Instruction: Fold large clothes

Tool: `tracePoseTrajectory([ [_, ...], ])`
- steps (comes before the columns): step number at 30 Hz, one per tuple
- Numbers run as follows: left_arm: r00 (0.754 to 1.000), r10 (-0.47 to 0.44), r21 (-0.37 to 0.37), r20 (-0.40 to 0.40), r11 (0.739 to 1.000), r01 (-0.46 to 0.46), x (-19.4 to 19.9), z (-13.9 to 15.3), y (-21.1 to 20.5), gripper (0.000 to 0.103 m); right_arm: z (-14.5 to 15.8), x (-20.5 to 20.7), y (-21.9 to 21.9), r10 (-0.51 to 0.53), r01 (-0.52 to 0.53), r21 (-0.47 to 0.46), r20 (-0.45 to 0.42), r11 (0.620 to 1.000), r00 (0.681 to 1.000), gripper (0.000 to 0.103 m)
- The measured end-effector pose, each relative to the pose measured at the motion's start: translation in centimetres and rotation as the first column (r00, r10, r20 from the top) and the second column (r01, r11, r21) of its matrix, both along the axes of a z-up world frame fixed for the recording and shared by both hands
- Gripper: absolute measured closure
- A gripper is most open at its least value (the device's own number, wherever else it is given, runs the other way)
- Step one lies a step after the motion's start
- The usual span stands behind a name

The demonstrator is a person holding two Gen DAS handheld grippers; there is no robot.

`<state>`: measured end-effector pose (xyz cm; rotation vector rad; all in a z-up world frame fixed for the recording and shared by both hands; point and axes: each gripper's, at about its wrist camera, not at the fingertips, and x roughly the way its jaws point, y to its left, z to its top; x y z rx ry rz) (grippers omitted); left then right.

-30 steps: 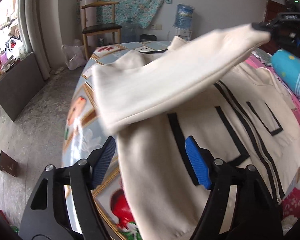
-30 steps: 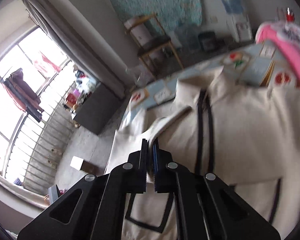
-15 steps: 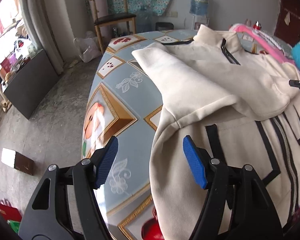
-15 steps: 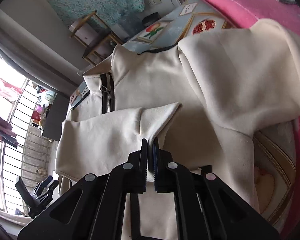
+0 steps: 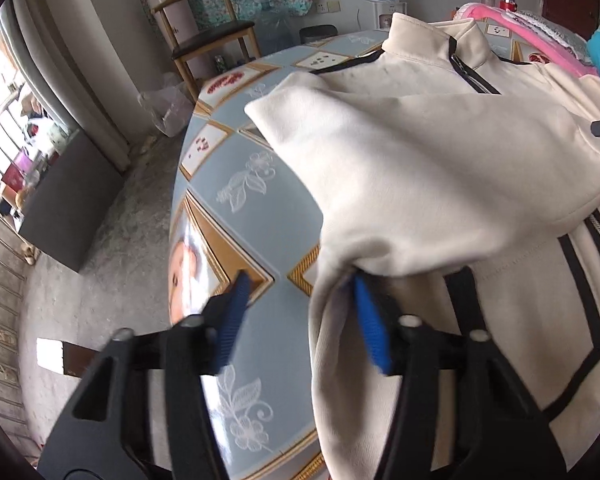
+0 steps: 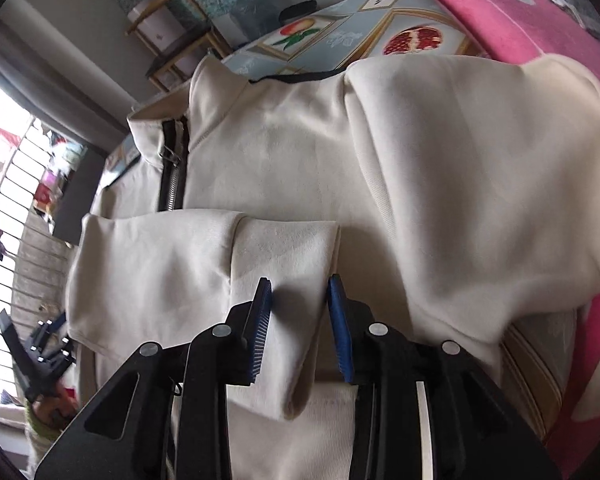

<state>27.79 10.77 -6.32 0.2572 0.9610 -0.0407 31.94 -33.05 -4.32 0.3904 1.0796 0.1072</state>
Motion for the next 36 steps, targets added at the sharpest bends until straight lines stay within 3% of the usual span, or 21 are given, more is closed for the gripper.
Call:
tracePoseTrajectory([
  [1, 1.0, -0.002, 0.009, 0.006, 1.0, 0.002, 0.0, 0.0, -0.2, 0.065, -0.2, 0.4, 0.5, 0.013, -0.013, -0.022, -0.004, 1.0, 1.0, 0.077],
  [3, 1.0, -0.01, 0.035, 0.024, 0.999, 0.009, -0.2, 0.0, -0.5, 0.084, -0.2, 1.0, 1.9, 0.05, -0.049, -0.139, 0.009, 0.989, 0.999, 0.094],
  [5, 0.998, -0.01, 0.066, 0.06, 0.998, 0.006, -0.5, 0.5, -0.6, 0.09, 0.4, 1.5, 2.6, 0.074, -0.069, -0.151, 0.023, 0.986, 0.997, 0.097],
  [10, 0.988, 0.046, 0.092, 0.144, 0.994, -0.06, -1.8, 2.2, 0.0, 0.092, 5.4, 2.2, 3.4, 0.07, -0.053, -0.1, 0.177, 0.994, 0.982, 0.098],
  [11, 0.989, 0.056, 0.082, 0.14, 0.994, -0.068, -1.8, 2.2, 0.2, 0.092, 9.0, 1.8, 3.9, 0.068, -0.048, -0.076, 0.286, 0.996, 0.956, 0.098],
  [14, 0.99, 0.084, 0.048, 0.114, 0.995, -0.09, -1.9, 1.5, 0.9, 0.092, 12.0, 0.3, 3.7, 0.065, -0.034, -0.089, 0.382, 0.995, 0.922, 0.098],
  [17, 0.993, 0.078, 0.048, 0.093, 0.995, -0.083, -1.9, 0.7, 0.9, 0.091, 9.5, -0.7, 2.6, 0.05, -0.003, -0.142, 0.33, 0.99, 0.943, 0.098],
  [20, 0.997, 0.069, 0.026, 0.038, 0.997, -0.07, -2.0, 0.3, 1.3, 0.087, 2.7, -0.3, 1.5, 0.04, -0.015, -0.181, 0.138, 0.983, 0.99, 0.098],
  [22, 0.997, 0.077, -0.024, -0.005, 0.997, -0.077, -2.1, 0.5, 2.2, 0.076, 0.1, -0.2, 1.4, 0.04, -0.026, -0.2, 0.062, 0.979, 0.997, 0.097],
  [24, 0.995, 0.096, -0.085, -0.031, 0.992, -0.098, -2.7, 1.4, 3.7, 0.057, 0.1, -0.4, 1.6, 0.043, -0.027, -0.219, 0.071, 0.975, 0.997, 0.092],
  [25, 0.994, 0.103, -0.116, -0.036, 0.988, -0.107, -3.1, 2.0, 4.4, 0.054, 0.5, -0.5, 1.7, 0.048, -0.028, -0.231, 0.081, 0.972, 0.996, 0.09],
  [27, 0.994, 0.109, -0.223, -0.021, 0.968, -0.111, -4.4, 4.0, 6.3, 0.047, 1.5, -0.7, 1.6, 0.05, -0.022, -0.241, 0.11, 0.97, 0.993, 0.072],
  [29, 0.993, 0.121, -0.31, 0.003, 0.944, -0.114, -4.8, 5.3, 7.4, 0.042, 2.5, -0.9, 1.3, 0.047, -0.013, -0.237, 0.14, 0.971, 0.989, 0.061],
  [33, 0.986, 0.161, -0.457, 0.038, 0.881, -0.126, -1.5, 6.6, 8.9, 0.041, 2.8, -0.1, 1.5, 0.057, -0.031, -0.189, 0.134, 0.982, 0.989, 0.059],
  [36, 0.982, 0.185, -0.573, -0.029, 0.802, -0.168, 4.4, 4.9, 9.6, 0.041, 2.2, 0.5, 2.1, 0.059, -0.04, -0.176, 0.103, 0.983, 0.993, 0.059],
])
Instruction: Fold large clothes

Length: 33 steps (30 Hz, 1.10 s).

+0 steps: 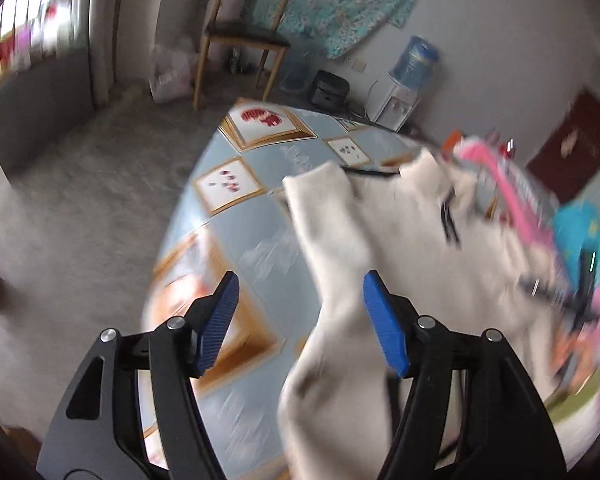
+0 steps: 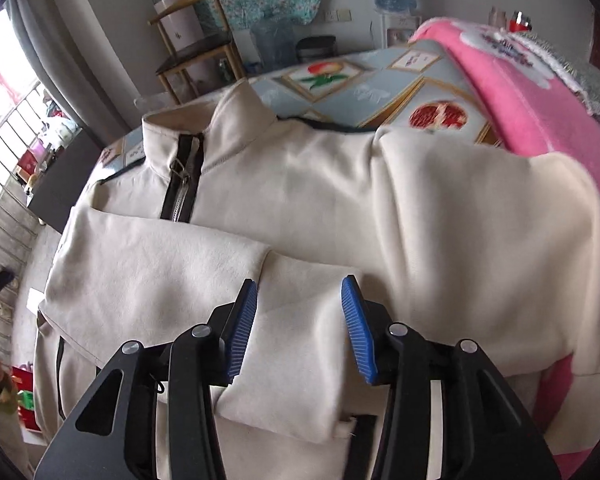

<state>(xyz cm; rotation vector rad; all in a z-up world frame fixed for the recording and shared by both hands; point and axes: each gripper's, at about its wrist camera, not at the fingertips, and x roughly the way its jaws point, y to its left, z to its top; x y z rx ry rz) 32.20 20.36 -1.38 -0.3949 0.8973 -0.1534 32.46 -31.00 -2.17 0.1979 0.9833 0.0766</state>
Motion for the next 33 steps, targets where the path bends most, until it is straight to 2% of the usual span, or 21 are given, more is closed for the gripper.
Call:
tracePoseTrajectory([
  [2, 0.998, 0.017, -0.083, -0.058, 0.996, -0.021, 4.5, -1.8, 0.6, 0.042, -0.5, 0.1, 0.3, 0.002, -0.002, 0.011, -0.016, 1.0, 1.0, 0.059],
  [5, 0.994, 0.029, -0.129, -0.11, 0.991, -0.044, 8.7, -3.4, 0.7, 0.044, -1.0, 0.2, 0.5, 0.006, -0.006, 0.016, -0.028, 1.0, 1.0, 0.059],
  [9, 0.988, 0.038, -0.136, -0.15, 0.989, -0.059, 11.7, -5.1, 0.3, 0.063, -1.4, 0.4, 0.9, 0.013, -0.013, -0.007, -0.037, 1.0, 0.999, 0.059],
  [11, 0.984, 0.017, -0.122, -0.176, 0.992, -0.038, 12.6, -6.1, -0.4, 0.086, -1.6, 0.4, 1.0, 0.015, -0.016, -0.021, -0.04, 1.0, 0.999, 0.059],
  [13, 0.988, 0.005, -0.086, -0.156, 0.996, -0.019, 12.7, -6.1, -1.2, 0.087, -1.8, 0.6, 1.0, 0.02, -0.021, -0.027, -0.046, 0.999, 0.999, 0.059],
  [15, 0.99, -0.009, -0.042, -0.144, 0.999, 0.003, 12.8, -5.9, -1.7, 0.098, -1.8, 0.8, 1.0, 0.022, -0.024, -0.03, -0.046, 0.999, 0.999, 0.059],
  [17, 0.994, -0.032, 0.02, -0.101, 0.999, 0.035, 12.3, -4.6, -2.4, 0.099, -1.7, 1.0, 1.1, 0.022, -0.024, -0.042, -0.045, 0.999, 0.999, 0.061],
  [18, 0.997, -0.038, 0.061, -0.067, 0.997, 0.042, 12.0, -3.4, -2.6, 0.099, -1.5, 1.1, 1.2, 0.02, -0.022, -0.054, -0.039, 0.998, 0.999, 0.065],
  [20, 0.997, -0.061, 0.144, 0.047, 0.988, 0.054, 10.5, 0.1, -3.0, 0.099, -0.8, 1.3, 1.3, 0.007, -0.008, -0.084, -0.02, 0.996, 1.0, 0.071],
  [21, 0.994, -0.073, 0.194, 0.08, 0.979, 0.056, 10.1, 1.0, -3.4, 0.099, -0.5, 1.3, 1.4, 0.002, -0.002, -0.092, -0.007, 0.996, 1.0, 0.071],
  [23, 0.986, -0.108, 0.316, 0.123, 0.946, 0.064, 9.7, 1.7, -4.2, 0.099, -0.3, 1.5, 1.4, 0.001, -0.001, -0.09, 0.004, 0.996, 1.0, 0.071],
  [25, 0.992, -0.094, 0.336, 0.081, 0.94, 0.061, 10.4, 0.2, -4.0, 0.099, -0.7, 1.9, 1.6, 0.0, -0.001, -0.098, -0.009, 0.995, 1.0, 0.071],
  [27, 0.997, -0.082, 0.355, 0.009, 0.932, 0.073, 11.6, -2.9, -3.8, 0.099, -1.5, 2.2, 1.7, -0.003, 0.0, -0.1, -0.037, 0.995, 0.999, 0.071],
  [29, 0.996, -0.087, 0.351, -0.03, 0.932, 0.092, 12.1, -5.0, -3.8, 0.098, -1.6, 2.1, 1.9, 0.004, -0.009, -0.112, -0.044, 0.994, 0.999, 0.071],
  [31, 0.997, -0.072, 0.34, -0.029, 0.937, 0.077, 12.0, -5.2, -3.4, 0.093, -1.3, 1.9, 1.9, 0.01, -0.016, -0.121, -0.044, 0.992, 0.999, 0.07],
  [33, 0.999, -0.048, 0.333, -0.007, 0.942, 0.048, 11.6, -4.2, -2.6, 0.089, -1.0, 1.7, 1.6, 0.012, -0.018, -0.117, -0.048, 0.993, 0.999, 0.063],
])
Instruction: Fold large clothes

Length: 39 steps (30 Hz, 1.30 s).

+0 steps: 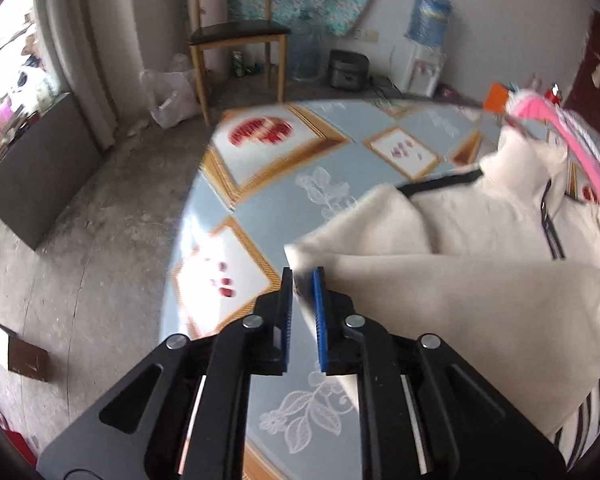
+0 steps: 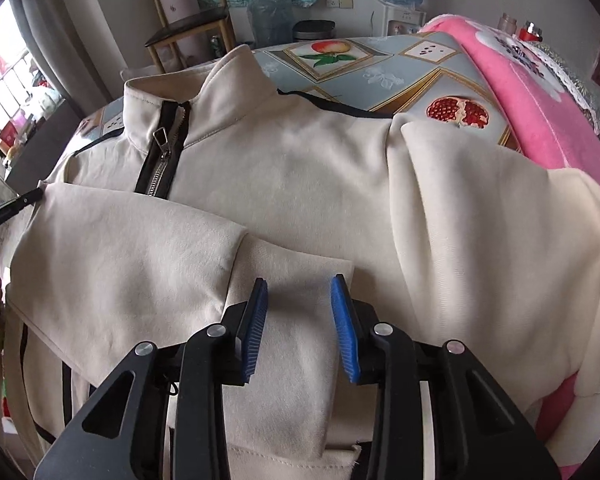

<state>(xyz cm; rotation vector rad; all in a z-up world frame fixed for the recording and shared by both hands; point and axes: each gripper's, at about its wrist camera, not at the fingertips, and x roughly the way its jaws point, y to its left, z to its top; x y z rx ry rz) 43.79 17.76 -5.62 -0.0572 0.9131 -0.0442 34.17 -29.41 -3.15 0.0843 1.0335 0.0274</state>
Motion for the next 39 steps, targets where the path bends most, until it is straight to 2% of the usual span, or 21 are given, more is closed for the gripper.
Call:
tracePoseTrajectory([
  [3, 0.999, 0.001, -0.056, 0.044, 0.998, 0.002, -2.0, 2.2, 0.8, 0.084, 0.1, -0.3, -0.1, 0.018, -0.018, 0.0, -0.016, 1.0, 1.0, 0.06],
  [5, 0.997, -0.069, -0.117, 0.042, 0.99, 0.073, -3.8, 3.2, -0.1, 0.084, -0.2, -0.5, -0.1, 0.03, -0.03, 0.001, -0.032, 1.0, 0.999, 0.06],
  [7, 0.987, -0.159, -0.149, 0.004, 0.976, 0.158, -5.7, 2.9, -2.1, 0.084, -0.8, -0.5, 0.1, 0.039, -0.039, -0.007, -0.05, 0.999, 0.998, 0.06],
  [10, 0.972, -0.213, -0.159, -0.099, 0.968, 0.196, -7.5, 0.3, -4.3, 0.084, -1.2, -0.7, 0.2, 0.043, -0.043, -0.009, -0.054, 0.999, 0.998, 0.06],
  [11, 0.97, -0.212, -0.143, -0.116, 0.97, 0.195, -8.0, -0.6, -4.6, 0.084, -1.3, -0.7, 0.1, 0.043, -0.044, -0.005, -0.053, 0.999, 0.998, 0.061],
  [13, 0.976, -0.206, -0.104, -0.074, 0.975, 0.198, -8.9, -1.1, -4.9, 0.084, -1.3, -0.8, 0.1, 0.048, -0.048, 0.005, -0.046, 0.999, 0.998, 0.066],
  [16, 0.981, -0.18, -0.113, -0.072, 0.979, 0.172, -9.2, -1.1, -4.7, 0.084, -1.1, -0.9, 1.0, 0.082, -0.083, -0.021, -0.043, 0.996, 0.996, 0.086],
  [17, 0.982, -0.178, -0.118, -0.068, 0.979, 0.169, -9.2, -1.1, -4.6, 0.084, -0.9, -0.8, 1.5, 0.088, -0.091, -0.059, -0.043, 0.994, 0.995, 0.093],
  [19, 0.983, -0.177, -0.126, -0.057, 0.978, 0.169, -9.3, -1.1, -4.6, 0.084, -0.1, -0.7, 2.1, 0.105, -0.108, -0.108, -0.026, 0.988, 0.994, 0.095],
  [23, 0.986, -0.164, -0.142, -0.038, 0.977, 0.157, -9.9, -0.8, -4.1, 0.084, 2.8, -0.4, 1.7, 0.09, -0.083, -0.116, 0.063, 0.99, 0.994, 0.095],
  [25, 0.988, -0.152, -0.149, -0.03, 0.978, 0.146, -10.1, -0.6, -3.9, 0.084, 3.3, 0.1, 1.8, 0.087, -0.073, -0.145, 0.092, 0.987, 0.992, 0.095],
  [27, 0.989, -0.147, -0.148, -0.032, 0.979, 0.14, -10.1, -0.6, -3.9, 0.084, 2.2, 1.0, 1.7, 0.082, -0.069, -0.171, 0.067, 0.983, 0.994, 0.095],
  [28, 0.989, -0.144, -0.143, -0.033, 0.98, 0.138, -10.2, -0.7, -4.0, 0.084, 0.8, 1.6, 1.5, 0.078, -0.075, -0.163, 0.013, 0.984, 0.997, 0.095],
  [29, 0.989, -0.142, -0.139, -0.034, 0.981, 0.137, -10.2, -0.7, -4.0, 0.084, -0.1, 1.9, 1.3, 0.067, -0.069, -0.168, -0.013, 0.983, 0.998, 0.093],
  [30, 0.989, -0.141, -0.136, -0.034, 0.981, 0.135, -10.3, -0.7, -4.1, 0.084, -0.7, 2.0, 0.8, 0.052, -0.057, -0.168, -0.034, 0.984, 0.998, 0.088],
  [32, 0.99, -0.139, -0.126, -0.034, 0.983, 0.134, -10.5, -0.3, -4.1, 0.083, 0.3, 1.4, 0.0, 0.007, -0.01, -0.162, -0.015, 0.987, 1.0, 0.083],
  [34, 0.99, -0.138, -0.114, -0.02, 0.984, 0.135, -11.1, 0.3, -4.0, 0.071, 2.5, 0.0, -0.3, -0.005, 0.011, -0.111, 0.046, 0.994, 0.999, 0.078],
  [35, 0.991, -0.135, -0.109, -0.011, 0.985, 0.133, -11.3, 0.7, -3.9, 0.062, 3.3, -0.6, 0.0, 0.009, -0.002, -0.102, 0.068, 0.995, 0.998, 0.07],
  [36, 0.991, -0.135, -0.107, -0.003, 0.985, 0.134, -11.6, 0.9, -3.8, 0.061, 4.2, -1.3, 0.9, 0.041, -0.031, -0.108, 0.093, 0.994, 0.995, 0.06],
  [39, 0.99, -0.141, -0.102, -0.018, 0.985, 0.139, -12.0, 1.0, -3.8, 0.057, 4.2, -2.2, 4.1, 0.154, -0.14, -0.14, 0.093, 0.98, 0.984, 0.051],
])
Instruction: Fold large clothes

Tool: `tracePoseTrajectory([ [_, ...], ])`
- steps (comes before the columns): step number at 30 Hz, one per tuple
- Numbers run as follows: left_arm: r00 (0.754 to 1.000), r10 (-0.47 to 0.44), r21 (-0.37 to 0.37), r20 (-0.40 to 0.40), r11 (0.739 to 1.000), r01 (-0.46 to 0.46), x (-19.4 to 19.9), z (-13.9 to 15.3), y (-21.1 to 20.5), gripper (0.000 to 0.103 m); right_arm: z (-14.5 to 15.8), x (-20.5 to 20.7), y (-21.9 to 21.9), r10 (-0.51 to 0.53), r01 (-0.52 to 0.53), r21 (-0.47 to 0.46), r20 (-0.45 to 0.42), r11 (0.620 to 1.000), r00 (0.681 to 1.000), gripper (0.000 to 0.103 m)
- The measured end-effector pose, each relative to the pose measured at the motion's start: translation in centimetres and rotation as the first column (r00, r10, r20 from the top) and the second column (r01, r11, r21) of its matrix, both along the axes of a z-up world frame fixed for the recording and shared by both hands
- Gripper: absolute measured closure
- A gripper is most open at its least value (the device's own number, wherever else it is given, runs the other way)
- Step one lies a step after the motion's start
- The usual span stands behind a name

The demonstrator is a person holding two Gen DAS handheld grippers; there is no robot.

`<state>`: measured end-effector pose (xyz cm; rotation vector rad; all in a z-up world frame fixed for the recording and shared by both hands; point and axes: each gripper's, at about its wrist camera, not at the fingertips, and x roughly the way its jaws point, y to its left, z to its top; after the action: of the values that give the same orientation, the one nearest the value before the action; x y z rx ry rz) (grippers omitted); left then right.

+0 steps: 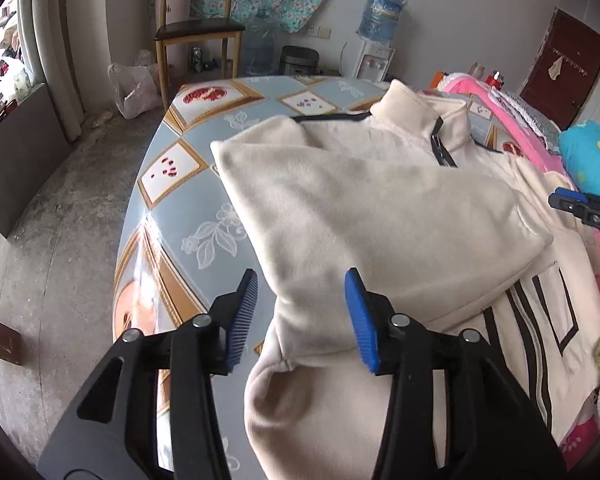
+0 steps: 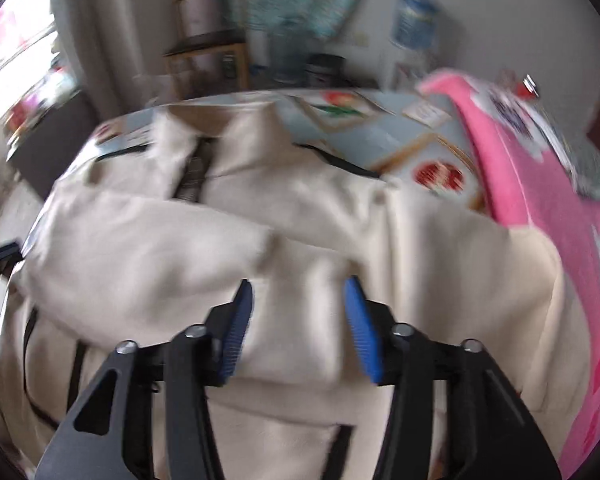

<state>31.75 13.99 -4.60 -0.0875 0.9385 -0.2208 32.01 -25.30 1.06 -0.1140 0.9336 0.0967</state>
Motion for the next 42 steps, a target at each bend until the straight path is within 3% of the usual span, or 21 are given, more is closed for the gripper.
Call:
tracePoseTrajectory([
  [5, 0.997, 0.027, 0.051, -0.069, 0.998, -0.023, -0.7, -2.4, -0.4, 0.054, -5.2, 0.1, 3.3, 0.04, -0.051, -0.091, -0.115, 0.995, 0.993, 0.051],
  [10, 0.999, 0.032, 0.063, -0.024, 0.998, -0.03, -2.2, -0.3, 0.1, 0.051, -2.4, -1.9, 0.9, -0.03, 0.033, 0.043, -0.063, 0.999, 0.998, 0.048],
  [14, 0.999, 0.0, 0.098, 0.045, 0.995, -0.004, -2.3, 2.8, -1.7, 0.034, -1.4, -3.7, -0.5, -0.078, 0.081, 0.071, -0.046, 0.994, 0.996, 0.034],
  [17, 0.998, -0.05, 0.086, 0.036, 0.995, 0.046, -1.6, 3.7, -4.3, 0.021, -2.1, -5.4, -1.6, -0.118, 0.125, 0.1, -0.077, 0.987, 0.99, 0.026],
  [19, 0.996, -0.087, 0.078, -0.001, 0.993, 0.087, -0.8, 3.4, -6.6, 0.019, -2.5, -6.3, -2.1, -0.139, 0.148, 0.098, -0.089, 0.984, 0.986, 0.026],
  [24, 0.983, -0.169, 0.141, -0.077, 0.974, 0.178, 0.3, 1.2, -12.1, 0.015, -1.4, -9.0, -4.5, -0.216, 0.216, 0.037, -0.022, 0.976, 0.976, 0.026],
  [31, 0.975, -0.178, 0.242, -0.129, 0.948, 0.205, 1.5, -1.8, -15.9, 0.014, 0.3, -12.1, -11.2, -0.395, 0.401, -0.101, 0.075, 0.91, 0.916, 0.026],
  [36, 0.98, -0.132, 0.212, -0.151, 0.964, 0.162, 2.0, -2.4, -15.2, 0.008, -1.4, -13.0, -15.9, -0.491, 0.497, -0.173, 0.077, 0.85, 0.868, 0.026],
  [38, 0.979, -0.117, 0.181, -0.17, 0.972, 0.148, 2.3, -2.6, -14.9, 0.008, -2.4, -12.8, -16.9, -0.499, 0.502, -0.194, 0.068, 0.842, 0.864, 0.026],
  [42, 0.981, -0.103, 0.192, -0.165, 0.972, 0.134, 2.3, -2.8, -15.0, 0.007, -4.6, -12.3, -18.0, -0.502, 0.493, -0.254, 0.036, 0.832, 0.864, 0.026],
])
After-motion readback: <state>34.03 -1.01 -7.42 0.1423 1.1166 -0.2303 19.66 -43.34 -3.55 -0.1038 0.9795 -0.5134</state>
